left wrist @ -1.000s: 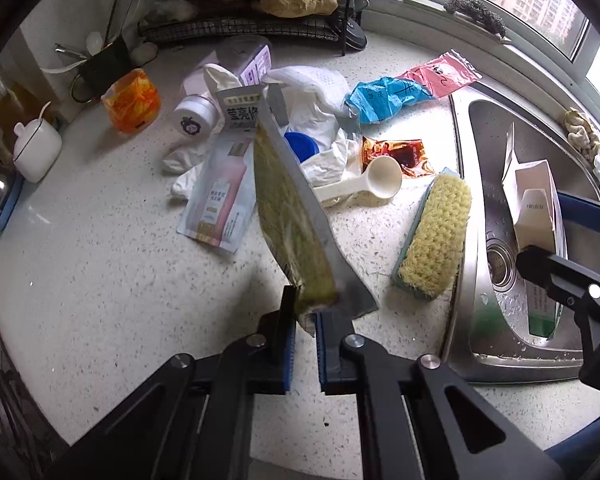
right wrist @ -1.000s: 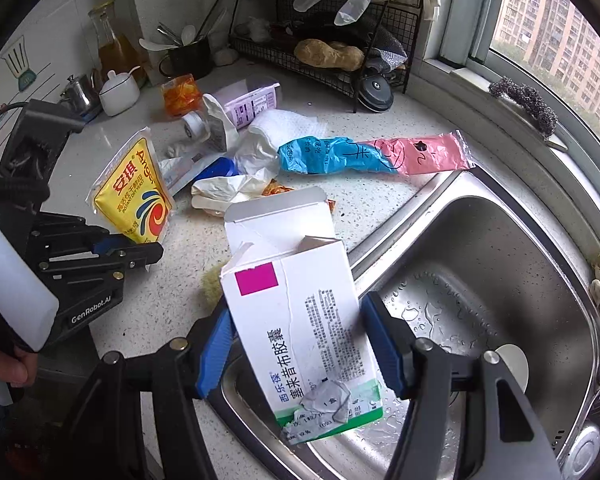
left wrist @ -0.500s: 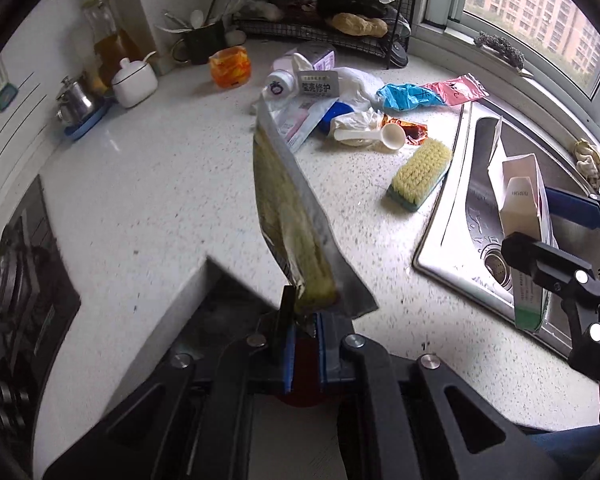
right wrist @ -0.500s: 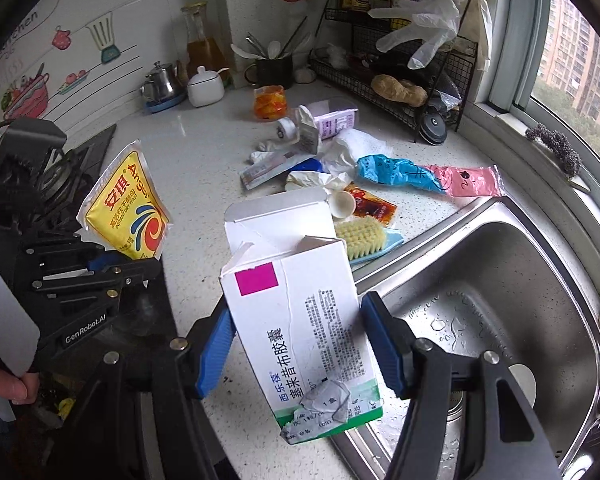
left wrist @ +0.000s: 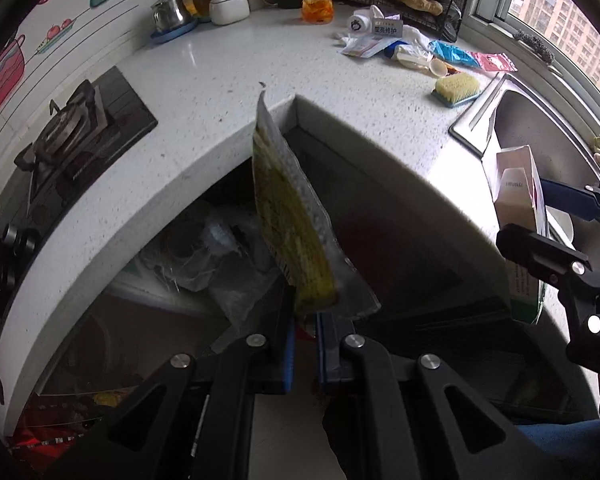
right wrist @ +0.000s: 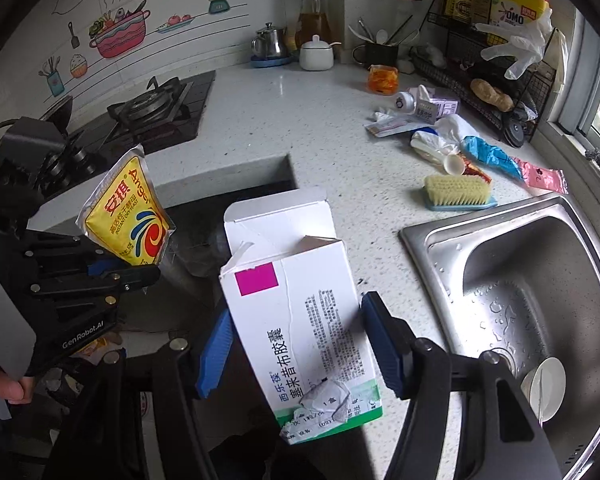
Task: Collect trash
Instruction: 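Carry the yellow packet and white box down toward the red bin with both grippers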
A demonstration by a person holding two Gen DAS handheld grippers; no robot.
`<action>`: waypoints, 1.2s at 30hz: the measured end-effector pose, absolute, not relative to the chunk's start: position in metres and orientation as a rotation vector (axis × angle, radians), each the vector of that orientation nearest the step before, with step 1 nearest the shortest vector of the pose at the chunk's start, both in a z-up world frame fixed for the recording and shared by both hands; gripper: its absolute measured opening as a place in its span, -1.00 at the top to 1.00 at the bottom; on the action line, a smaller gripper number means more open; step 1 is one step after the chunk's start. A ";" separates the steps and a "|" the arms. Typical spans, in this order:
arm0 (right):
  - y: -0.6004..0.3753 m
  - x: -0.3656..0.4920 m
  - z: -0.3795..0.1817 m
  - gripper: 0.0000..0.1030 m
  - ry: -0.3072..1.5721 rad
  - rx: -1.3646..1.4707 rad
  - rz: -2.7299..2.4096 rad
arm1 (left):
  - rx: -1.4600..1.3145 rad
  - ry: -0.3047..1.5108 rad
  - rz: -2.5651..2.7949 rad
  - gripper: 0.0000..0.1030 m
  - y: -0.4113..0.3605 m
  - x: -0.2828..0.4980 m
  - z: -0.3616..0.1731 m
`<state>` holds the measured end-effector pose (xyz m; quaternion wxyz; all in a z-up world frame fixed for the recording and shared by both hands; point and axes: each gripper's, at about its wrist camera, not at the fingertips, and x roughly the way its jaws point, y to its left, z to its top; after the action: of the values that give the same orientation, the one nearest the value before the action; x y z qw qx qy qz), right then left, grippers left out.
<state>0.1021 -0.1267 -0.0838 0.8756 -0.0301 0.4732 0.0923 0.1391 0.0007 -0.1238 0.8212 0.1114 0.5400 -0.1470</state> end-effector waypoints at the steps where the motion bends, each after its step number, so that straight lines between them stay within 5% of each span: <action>1: -0.122 0.100 -0.090 -0.17 0.997 -0.062 0.196 | 0.240 1.156 -0.310 0.85 0.005 0.137 -0.129; 15: -0.070 0.085 -0.233 -0.17 1.115 -0.049 0.081 | 0.261 1.230 -0.509 0.85 0.051 0.143 -0.286; 30: -0.076 0.111 -0.384 -0.17 1.144 0.007 -0.125 | 0.353 1.250 -0.739 0.83 0.010 0.187 -0.452; 34: -0.082 0.109 -0.392 -0.17 1.146 0.013 -0.143 | 0.337 1.248 -0.773 0.42 0.007 0.192 -0.464; 36: -0.083 0.111 -0.394 -0.17 1.154 0.019 -0.151 | 0.353 1.249 -0.765 0.38 0.004 0.194 -0.468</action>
<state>0.1107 -0.0832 -0.3944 0.8353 0.0089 0.5451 -0.0713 0.1938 0.0042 -0.4677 0.7295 0.1601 0.5670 -0.3473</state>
